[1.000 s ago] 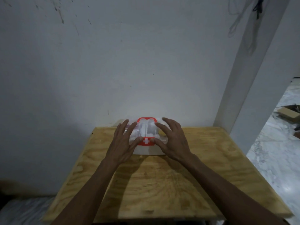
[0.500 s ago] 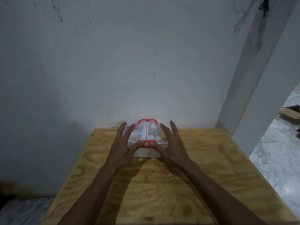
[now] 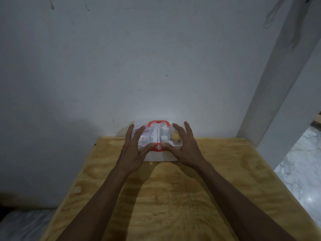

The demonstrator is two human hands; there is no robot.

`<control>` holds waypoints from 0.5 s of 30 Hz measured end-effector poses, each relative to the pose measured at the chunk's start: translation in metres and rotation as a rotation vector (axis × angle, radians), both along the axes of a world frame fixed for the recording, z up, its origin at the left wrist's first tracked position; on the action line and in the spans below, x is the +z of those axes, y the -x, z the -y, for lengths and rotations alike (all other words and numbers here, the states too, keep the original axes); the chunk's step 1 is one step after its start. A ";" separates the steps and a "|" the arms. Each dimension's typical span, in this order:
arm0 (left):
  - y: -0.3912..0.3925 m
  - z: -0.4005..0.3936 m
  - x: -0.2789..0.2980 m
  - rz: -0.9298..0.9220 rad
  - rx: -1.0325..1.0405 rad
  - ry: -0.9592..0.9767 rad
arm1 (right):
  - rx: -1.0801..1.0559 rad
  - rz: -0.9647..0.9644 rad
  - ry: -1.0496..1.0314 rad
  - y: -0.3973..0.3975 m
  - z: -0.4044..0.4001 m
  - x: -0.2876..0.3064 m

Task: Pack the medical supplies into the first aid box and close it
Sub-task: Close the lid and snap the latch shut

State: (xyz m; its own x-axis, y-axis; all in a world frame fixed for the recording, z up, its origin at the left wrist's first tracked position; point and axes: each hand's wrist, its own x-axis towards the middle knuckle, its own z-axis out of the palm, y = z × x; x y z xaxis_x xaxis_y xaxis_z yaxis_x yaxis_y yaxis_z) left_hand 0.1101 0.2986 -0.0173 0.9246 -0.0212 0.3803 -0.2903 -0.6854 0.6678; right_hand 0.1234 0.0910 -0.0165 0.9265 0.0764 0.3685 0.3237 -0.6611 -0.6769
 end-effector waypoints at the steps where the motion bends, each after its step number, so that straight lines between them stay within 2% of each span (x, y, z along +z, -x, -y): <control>1: -0.003 0.000 0.000 -0.003 0.000 -0.004 | 0.001 -0.005 -0.002 -0.003 0.000 0.000; 15: -0.022 0.002 -0.001 -0.020 0.024 -0.027 | 0.024 -0.003 -0.013 -0.025 0.004 -0.003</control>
State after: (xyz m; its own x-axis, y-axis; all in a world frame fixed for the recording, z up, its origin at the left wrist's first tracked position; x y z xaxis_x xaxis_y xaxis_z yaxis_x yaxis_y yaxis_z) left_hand 0.1320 0.2964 -0.0180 0.9325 -0.0089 0.3610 -0.2600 -0.7102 0.6543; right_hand 0.1486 0.0871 -0.0193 0.9255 0.0940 0.3669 0.3374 -0.6445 -0.6861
